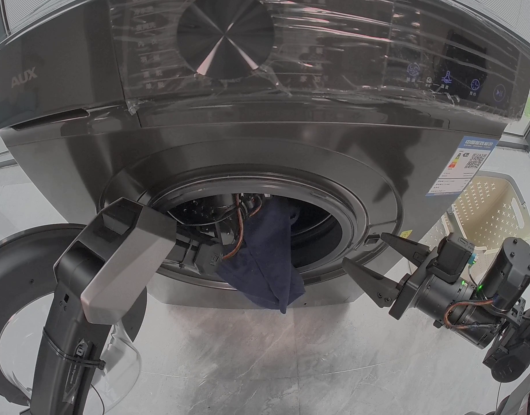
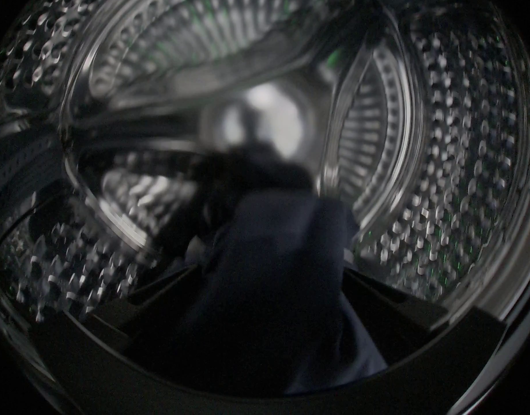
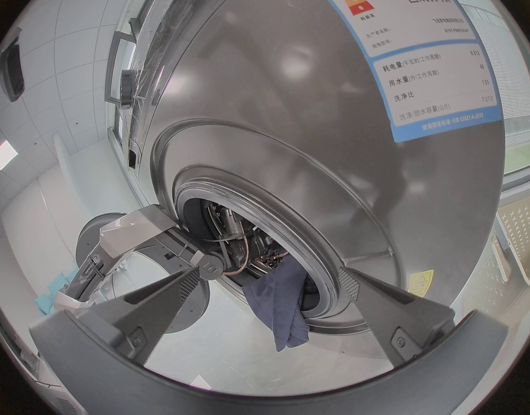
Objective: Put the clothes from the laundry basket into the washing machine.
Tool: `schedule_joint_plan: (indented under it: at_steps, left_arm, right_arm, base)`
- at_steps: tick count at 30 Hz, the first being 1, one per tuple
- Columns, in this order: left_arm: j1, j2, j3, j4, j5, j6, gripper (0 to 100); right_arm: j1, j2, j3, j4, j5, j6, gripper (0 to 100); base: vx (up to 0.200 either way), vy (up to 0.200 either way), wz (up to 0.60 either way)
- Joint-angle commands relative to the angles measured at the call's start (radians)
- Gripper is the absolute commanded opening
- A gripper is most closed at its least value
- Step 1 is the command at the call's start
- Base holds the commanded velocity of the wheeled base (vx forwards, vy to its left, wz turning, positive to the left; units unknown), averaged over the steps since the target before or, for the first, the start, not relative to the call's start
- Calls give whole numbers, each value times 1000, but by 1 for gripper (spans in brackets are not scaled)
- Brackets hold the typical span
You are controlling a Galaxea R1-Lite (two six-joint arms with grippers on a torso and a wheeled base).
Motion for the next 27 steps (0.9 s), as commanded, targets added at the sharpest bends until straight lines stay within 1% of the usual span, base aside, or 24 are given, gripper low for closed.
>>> schedule_joint_plan:
  at_steps: [1,2,5,9,10,13,14,15,18,20,22,23,25,27]
  left_arm:
    - [-17,-136,239,105,-44,-2,100]
    - [-17,-141,264,108,-58,1,100]
    - [-17,-139,308,112,-76,4,100]
    - [-19,-113,315,105,-101,6,100]
    - [-20,-108,313,103,-101,6,0]
    - [-26,-90,298,103,-110,9,0]
    - [-28,-85,296,103,-127,7,0]
    - [-34,-82,295,102,-133,6,0]
    - [-39,-73,284,97,-133,4,0]
    - [-39,-64,252,100,-133,-2,0]
    - [-37,-39,183,102,-113,-11,0]
    - [-35,-35,172,102,-110,-13,0]
    - [-25,-15,91,102,-51,-45,0]
    - [-14,-9,22,105,-19,-71,0]
  right_arm:
    - [3,1,1,1,0,0,100]
    - [4,1,1,1,0,0,100]
    - [4,3,1,1,0,0,100]
    - [4,3,1,1,0,0,100]
    - [4,3,1,1,0,0,100]
    - [4,1,1,1,0,0,100]
    - [4,1,1,1,0,0,100]
    - [4,1,1,-1,0,0,100]
    - [6,1,1,-1,0,0,100]
    - [6,1,-1,1,0,0,100]
    - [4,1,-1,-1,0,0,100]
    - [6,1,-1,-1,0,0,100]
    - [4,0,-2,1,0,0,100]
    - [3,0,-2,-1,0,0,100]
  base:
    - [0,0,0]
    - [0,0,0]
    - [0,0,0]
    - [0,0,0]
    - [0,0,0]
    - [0,0,0]
    - [0,0,0]
    - [0,0,0]
    - [0,0,0]
    - [0,0,0]
    - [0,0,0]
    - [0,0,0]
    - [0,0,0]
    - [0,0,0]
